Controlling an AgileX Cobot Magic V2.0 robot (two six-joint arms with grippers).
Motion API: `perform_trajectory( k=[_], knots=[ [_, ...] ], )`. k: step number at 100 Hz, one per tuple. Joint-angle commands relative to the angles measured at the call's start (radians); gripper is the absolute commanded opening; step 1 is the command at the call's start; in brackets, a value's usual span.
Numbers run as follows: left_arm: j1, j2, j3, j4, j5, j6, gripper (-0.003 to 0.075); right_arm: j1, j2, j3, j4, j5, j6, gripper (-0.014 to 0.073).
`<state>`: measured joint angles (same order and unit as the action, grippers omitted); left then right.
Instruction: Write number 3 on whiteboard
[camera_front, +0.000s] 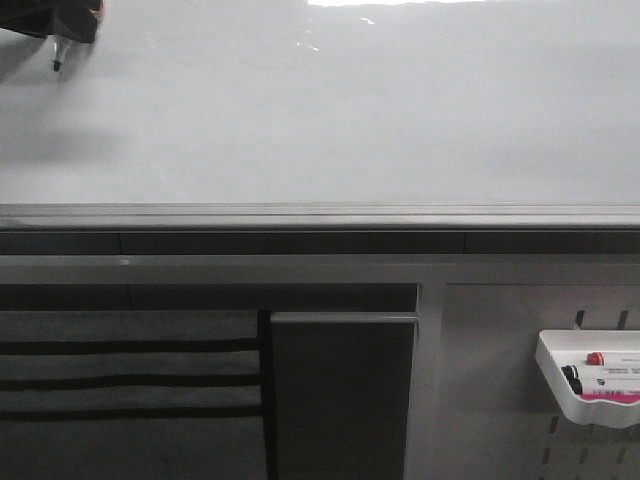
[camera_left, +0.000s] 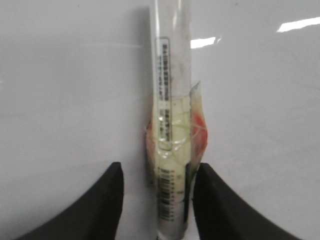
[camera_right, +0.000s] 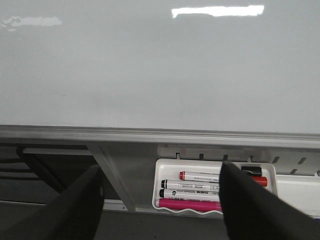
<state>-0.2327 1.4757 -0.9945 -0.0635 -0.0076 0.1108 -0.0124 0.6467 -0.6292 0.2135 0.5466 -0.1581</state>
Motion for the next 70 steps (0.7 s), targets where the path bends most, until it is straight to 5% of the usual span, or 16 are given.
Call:
perform_trajectory(
  k=[1,38,57,70],
  knots=[
    [0.0,-0.031,-0.033,0.001,-0.066,-0.003,0.0188,0.0,0.006,-0.037,0.007,-0.078,-0.011,0.044],
    [0.0,-0.173,-0.033,0.003,0.193,0.006,0.0029,0.0,0.008,-0.045,0.066,-0.04,-0.011,0.044],
    [0.0,-0.291,-0.033,-0.018,0.456,0.159,0.0001,0.0,0.042,-0.087,0.139,0.028,-0.03,0.044],
    [-0.004,-0.36,-0.033,-0.149,0.641,0.332,-0.0013,0.0,0.089,-0.139,0.289,0.1,-0.228,0.044]
  ],
)
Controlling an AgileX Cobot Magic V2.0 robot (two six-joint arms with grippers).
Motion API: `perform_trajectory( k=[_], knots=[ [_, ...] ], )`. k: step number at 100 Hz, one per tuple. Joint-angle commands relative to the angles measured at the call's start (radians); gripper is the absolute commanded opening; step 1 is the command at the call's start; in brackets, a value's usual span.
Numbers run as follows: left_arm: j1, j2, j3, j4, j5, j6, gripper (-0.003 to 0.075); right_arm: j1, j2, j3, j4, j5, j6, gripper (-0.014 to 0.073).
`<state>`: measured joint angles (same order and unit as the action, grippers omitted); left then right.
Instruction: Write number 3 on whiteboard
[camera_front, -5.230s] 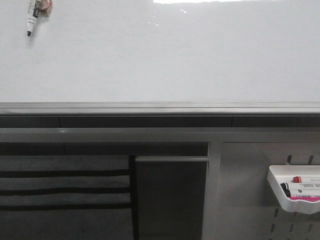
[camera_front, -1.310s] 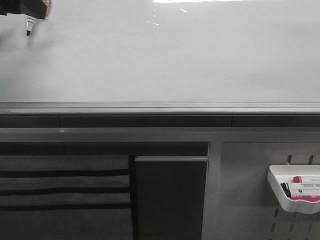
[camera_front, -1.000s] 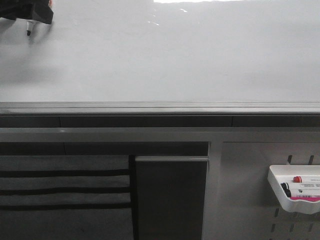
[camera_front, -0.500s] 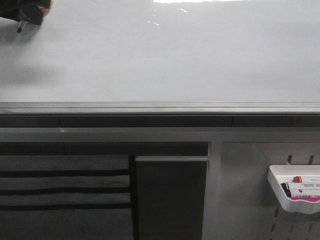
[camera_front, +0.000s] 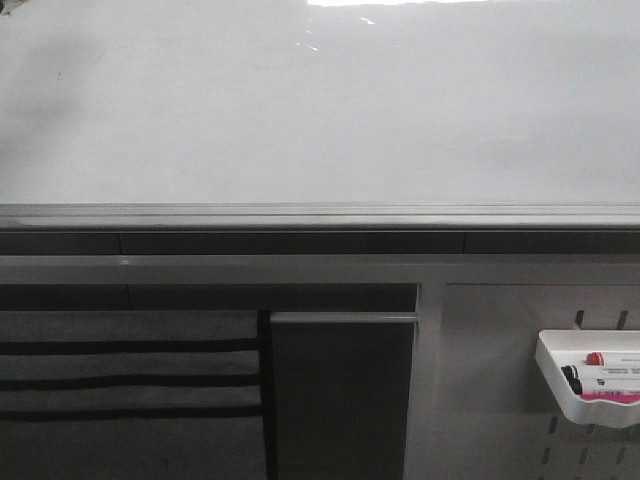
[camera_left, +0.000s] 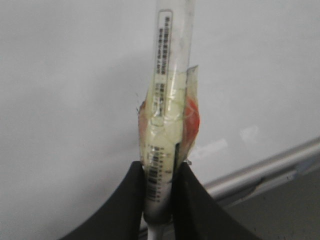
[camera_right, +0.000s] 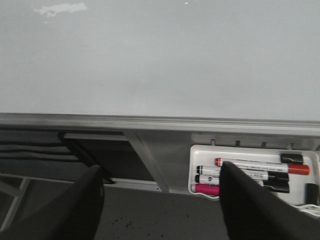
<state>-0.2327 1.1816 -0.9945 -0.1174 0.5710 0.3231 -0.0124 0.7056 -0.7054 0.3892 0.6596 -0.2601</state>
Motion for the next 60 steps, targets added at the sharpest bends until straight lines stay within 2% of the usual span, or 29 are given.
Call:
perform_trajectory(
  k=[1,9,19,32,49,60],
  knots=[
    [-0.003,-0.069,-0.033,-0.105,0.071,0.151,-0.0013,0.0,0.037,-0.066,0.125,-0.001,-0.139,0.044],
    [-0.026,-0.096,-0.033,-0.234,0.178,0.314,-0.0013,0.0,0.081,-0.111,0.264,0.081,-0.305,0.044],
    [-0.08,-0.104,-0.033,-0.4,0.344,0.568,-0.0013,0.0,0.159,-0.179,0.418,0.254,-0.493,0.044],
    [-0.175,-0.104,-0.033,-0.512,0.421,0.675,-0.0013,0.014,0.265,-0.26,0.556,0.484,-0.659,0.044],
    [-0.332,-0.104,-0.033,-0.514,0.421,0.685,-0.0013,0.166,0.356,-0.356,0.546,0.561,-0.712,0.044],
    [-0.408,-0.104,-0.033,-0.514,0.417,0.702,-0.0013,0.328,0.4,-0.418,0.414,0.544,-0.714,0.044]
  ],
)
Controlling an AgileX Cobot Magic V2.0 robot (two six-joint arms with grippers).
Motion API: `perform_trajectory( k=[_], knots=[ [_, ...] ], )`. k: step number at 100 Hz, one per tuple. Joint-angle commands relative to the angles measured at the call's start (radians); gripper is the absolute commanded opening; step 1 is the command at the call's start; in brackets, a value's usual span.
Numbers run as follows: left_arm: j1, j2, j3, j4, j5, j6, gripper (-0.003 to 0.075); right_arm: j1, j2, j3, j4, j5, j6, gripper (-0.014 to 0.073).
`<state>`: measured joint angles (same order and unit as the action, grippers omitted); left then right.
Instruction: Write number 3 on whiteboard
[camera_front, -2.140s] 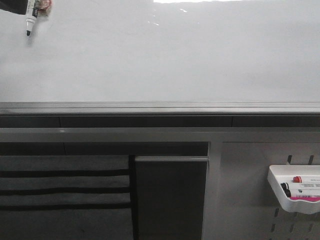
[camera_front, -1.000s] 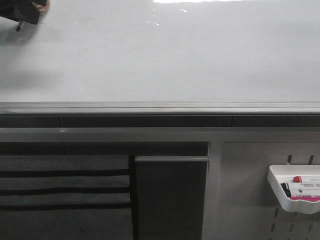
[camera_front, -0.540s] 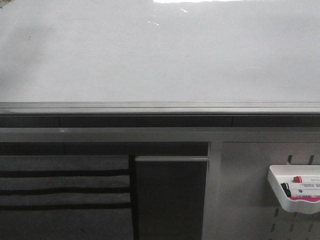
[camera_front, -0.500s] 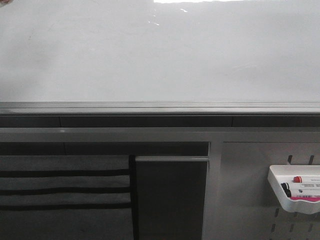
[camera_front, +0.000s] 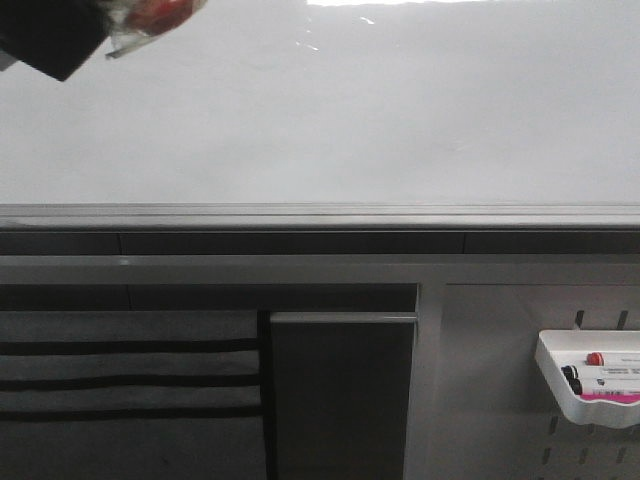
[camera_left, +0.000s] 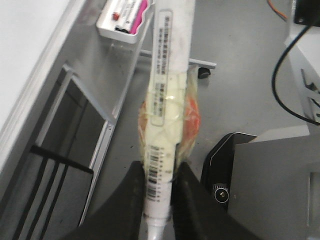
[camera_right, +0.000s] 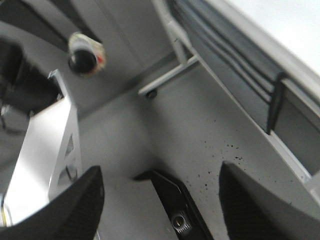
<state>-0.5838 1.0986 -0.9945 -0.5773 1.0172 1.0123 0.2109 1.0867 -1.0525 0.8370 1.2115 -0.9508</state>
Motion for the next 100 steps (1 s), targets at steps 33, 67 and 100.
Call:
perform_trajectory(
  k=[33,67,100],
  knots=[
    [-0.125,-0.019,-0.033,-0.052,-0.029,0.013,-0.0013,0.417,0.062,-0.148,-0.101,-0.161,-0.163,0.044],
    [-0.125,-0.019,-0.033,-0.052,-0.029,0.013,-0.0013,0.435,0.108,-0.148,-0.106,-0.211,-0.208,0.044],
    [-0.125,-0.019,-0.033,-0.052,-0.029,0.013,-0.0013,0.435,0.115,-0.148,-0.081,-0.186,-0.226,0.0274]
  ],
)
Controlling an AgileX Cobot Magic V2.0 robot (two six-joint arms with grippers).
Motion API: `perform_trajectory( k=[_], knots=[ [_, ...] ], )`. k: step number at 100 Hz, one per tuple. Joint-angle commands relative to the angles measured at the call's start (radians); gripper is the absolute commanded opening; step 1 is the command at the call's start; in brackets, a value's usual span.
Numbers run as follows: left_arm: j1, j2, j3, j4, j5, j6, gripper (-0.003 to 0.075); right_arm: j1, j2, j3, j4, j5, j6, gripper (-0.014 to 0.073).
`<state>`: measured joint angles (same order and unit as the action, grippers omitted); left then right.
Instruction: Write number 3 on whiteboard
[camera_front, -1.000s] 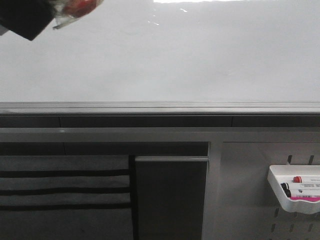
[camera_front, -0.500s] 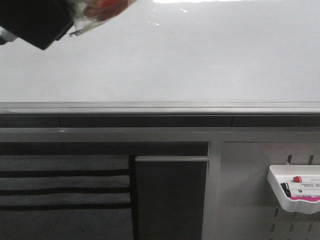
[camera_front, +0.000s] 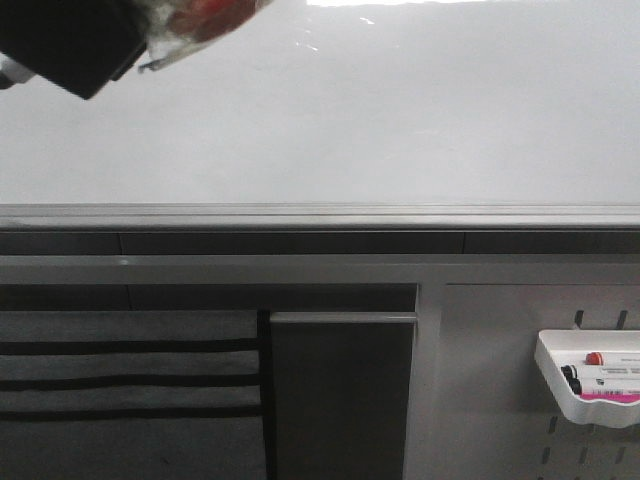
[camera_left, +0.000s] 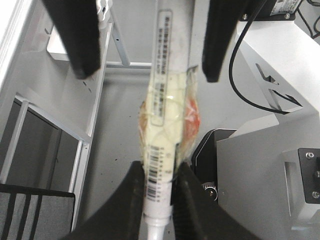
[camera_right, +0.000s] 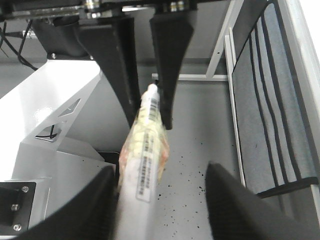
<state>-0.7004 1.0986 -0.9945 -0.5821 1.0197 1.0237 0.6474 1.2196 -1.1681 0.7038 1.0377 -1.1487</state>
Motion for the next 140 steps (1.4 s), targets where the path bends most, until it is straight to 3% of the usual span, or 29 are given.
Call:
perform_trajectory(
  k=[1,28,53,81,90,103,108,126,140],
  knots=[
    [-0.008,-0.019,-0.033,-0.048,-0.031,0.002,-0.0013,-0.002,-0.018,-0.033,0.052,-0.01,-0.032,0.0265],
    [-0.008,-0.019,-0.033,-0.045,-0.031,0.003,-0.0013,-0.002,-0.018,-0.033,0.056,-0.001,-0.043,0.0212],
    [-0.008,-0.019,-0.033,-0.04,-0.031,0.003,-0.0013,-0.002,-0.018,-0.033,0.058,0.012,-0.043,0.0056],
    [-0.008,-0.019,-0.033,-0.04,-0.037,0.003,0.0002,-0.002,-0.018,-0.033,0.058,0.018,-0.043,0.0041],
    [-0.008,-0.019,-0.033,-0.04,-0.037,0.003,0.0106,-0.002,-0.018,-0.033,0.058,0.019,-0.043,0.0041],
    [-0.008,-0.021,-0.033,-0.02,-0.056,-0.001,0.0388,-0.002,-0.02,-0.045,0.047,0.019,-0.043,0.0041],
    [-0.006,-0.029,-0.033,-0.012,-0.065,-0.008,0.0449,-0.006,-0.027,-0.054,0.028,0.008,-0.026,0.0041],
    [0.07,-0.103,-0.033,-0.009,-0.091,-0.064,0.0472,-0.034,-0.095,-0.068,-0.13,-0.037,0.136,0.0041],
    [0.192,-0.184,-0.017,-0.009,-0.094,-0.129,0.0472,-0.109,-0.174,-0.043,-0.27,-0.037,0.327,0.0041]
  ],
)
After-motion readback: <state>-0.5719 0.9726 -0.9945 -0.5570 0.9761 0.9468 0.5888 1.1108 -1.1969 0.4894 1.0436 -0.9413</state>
